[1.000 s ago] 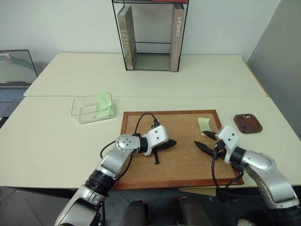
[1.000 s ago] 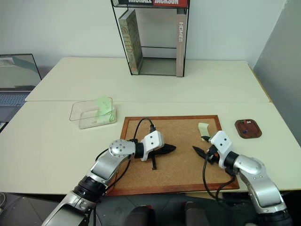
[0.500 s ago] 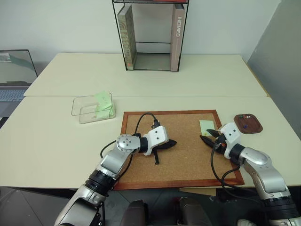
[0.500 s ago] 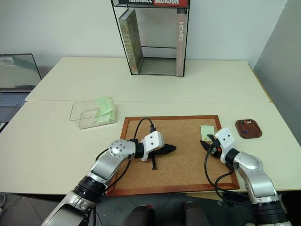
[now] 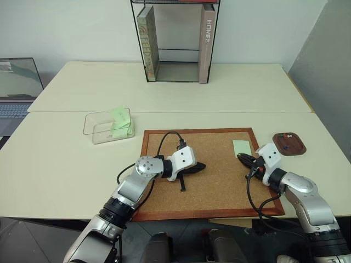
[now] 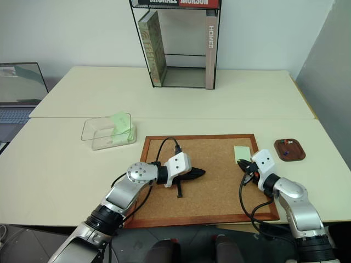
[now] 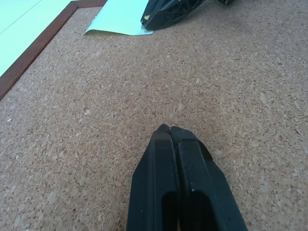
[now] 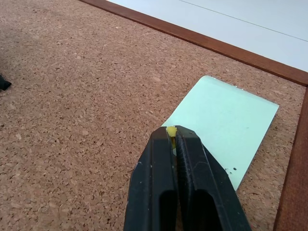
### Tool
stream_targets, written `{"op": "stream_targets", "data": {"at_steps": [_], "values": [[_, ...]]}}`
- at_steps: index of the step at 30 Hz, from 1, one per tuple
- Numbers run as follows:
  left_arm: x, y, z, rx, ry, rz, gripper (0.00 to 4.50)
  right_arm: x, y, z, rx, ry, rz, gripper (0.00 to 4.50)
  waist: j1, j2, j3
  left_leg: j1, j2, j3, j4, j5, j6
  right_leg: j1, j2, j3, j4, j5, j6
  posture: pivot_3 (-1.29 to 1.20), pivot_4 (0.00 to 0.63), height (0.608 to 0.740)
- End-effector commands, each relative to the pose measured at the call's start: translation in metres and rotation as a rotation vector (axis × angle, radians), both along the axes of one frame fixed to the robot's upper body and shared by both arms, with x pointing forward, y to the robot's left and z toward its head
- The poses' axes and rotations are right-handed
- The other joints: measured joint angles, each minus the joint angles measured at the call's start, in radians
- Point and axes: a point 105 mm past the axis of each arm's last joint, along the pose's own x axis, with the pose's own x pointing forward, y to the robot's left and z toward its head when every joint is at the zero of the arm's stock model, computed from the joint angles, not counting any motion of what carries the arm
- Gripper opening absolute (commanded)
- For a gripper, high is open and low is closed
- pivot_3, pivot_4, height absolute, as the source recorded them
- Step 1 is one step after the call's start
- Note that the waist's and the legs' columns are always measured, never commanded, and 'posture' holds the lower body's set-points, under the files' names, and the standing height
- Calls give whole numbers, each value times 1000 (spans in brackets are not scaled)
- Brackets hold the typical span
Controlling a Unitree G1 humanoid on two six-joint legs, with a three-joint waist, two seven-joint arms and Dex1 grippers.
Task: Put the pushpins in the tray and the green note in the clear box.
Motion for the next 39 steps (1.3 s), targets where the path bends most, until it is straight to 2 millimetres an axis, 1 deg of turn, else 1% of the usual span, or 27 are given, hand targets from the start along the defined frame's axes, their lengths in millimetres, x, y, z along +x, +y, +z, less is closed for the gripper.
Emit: {"op": "stream_targets", "data": {"at_steps": [1, 6, 9, 11, 13, 15, 18, 19, 21, 22, 23, 26, 27, 29, 31, 32, 34, 36, 39], "values": [[-8, 10, -26, 90, 75, 4, 0, 2, 6, 43, 36, -169, 24, 38, 0, 0, 0, 0, 0, 0, 0, 0, 0, 0, 0, 0, 0, 0, 0, 0, 150, 740], [-8, 10, -27, 90, 80, 4, 0, 2, 16, 69, 44, -247, 62, 38, -4, 0, 0, 0, 1, 0, 0, 0, 0, 0, 0, 0, 0, 0, 0, 0, 150, 740], [-7, 9, -27, 87, 78, 5, 0, 2, 17, 77, 45, -261, 69, 38, -2, 0, 0, 0, 1, -1, 0, 0, 0, 0, 1, -1, 0, 0, 0, 0, 150, 740], [-6, 6, -23, 59, 76, 9, 0, 3, 17, 81, 46, -263, 71, 38, -1, 0, 0, 0, 1, -1, 0, 0, 0, 0, 2, -1, 0, 0, 0, 0, 150, 740], [0, 3, -12, 3, 54, 18, 0, 3, 19, 83, 47, -265, 81, 38, 0, 0, 0, 0, 0, 0, 0, 0, 0, 0, 2, 0, 0, 0, 0, 0, 150, 740], [5, 1, 5, -66, 27, 10, 0, 2, 22, 87, 53, -267, 95, 38, 1, -1, 0, 0, -1, 0, 0, 0, 0, 0, 2, 0, 0, 0, 0, 0, 150, 740], [18, 2, 42, -191, -5, 21, 0, 1, 27, 91, 61, -265, 121, 38, 2, -2, 1, -1, -1, 0, 1, 0, 0, -1, 2, 0, 0, 0, 0, 0, 150, 740], [22, 4, 54, -217, -27, 19, 395, 1, 29, 92, 60, -264, 129, 0, 2, -2, 2, -1, -1, 0, 1, 0, 0, -1, 2, 0, 0, 0, 0, 0, 150, 740], [26, 7, 72, -240, -60, 1, 659, 0, 32, 93, 61, -260, 143, 0, 3, -4, 3, -3, 0, -2, 1, 0, 0, -2, 2, -1, 0, 0, 0, 0, 150, 740], [28, 8, 77, -243, -69, -3, 991, 0, 33, 93, 61, -259, 147, 0, 3, -4, 3, -3, 0, -2, 1, 0, 0, -2, 4, -1, 0, 0, 0, 0, 150, 740], [31, 10, 83, -256, -73, 2, 1110, 0, 35, 94, 60, -260, 154, 0, 3, -4, 3, -3, 0, -2, 1, 0, 0, -2, 4, -1, 0, 0, 0, 0, 150, 740], [36, 12, 98, -304, -59, 12, 1799, -2, 42, 96, 46, -274, 186, 0, -1, -4, 3, -4, 0, 0, 0, 0, 0, -2, 4, 0, -2, 0, 0, 0, 150, 740], [36, 12, 100, -314, -50, 11, 2025, -3, 44, 97, 40, -278, 193, 0, -1, -4, 3, -4, 0, 0, 0, 0, 0, -2, 4, 1, -3, 0, 0, 0, 150, 740], [34, 10, 102, -337, -26, 9, 2247, -3, 47, 98, 18, -297, 208, 0, 1, -4, 3, -6, -1, -1, 0, 0, 0, -2, 4, 0, -3, 0, 0, 0, 150, 740], [33, 8, 104, -363, -11, 14, 2663, -4, 51, 99, -4, -315, 224, 0, 2, -4, 3, -9, -1, -1, 1, 0, 0, -5, 3, 0, -3, 0, 0, 0, 150, 740], [33, 7, 105, -366, -20, 14, 2736, -5, 52, 100, -9, -319, 231, 0, 3, -4, 3, -9, -1, -1, 1, 0, 0, -5, 3, 0, -3, 0, 0, 0, 150, 740], [36, 6, 104, -335, -99, 25, 3126, -6, 55, 100, -7, -319, 241, 0, 3, -4, 3, -9, -1, -1, 1, 0, 0, -6, 3, 0, -3, 0, 0, 0, 150, 740], [40, 6, 101, -266, -213, 29, 3485, -7, 57, 101, 14, -312, 245, 0, 4, -4, 3, -9, -1, -2, 1, 0, 0, -5, 3, 0, -3, 0, 0, 0, 150, 740], [48, 6, 101, -215, -314, 41, 3485, -8, 60, 105, 92, -286, 235, 0, 4, -4, 3, -9, -1, -1, 1, 0, 0, -5, 3, 0, -2, 0, 0, 0, 150, 740]]}}
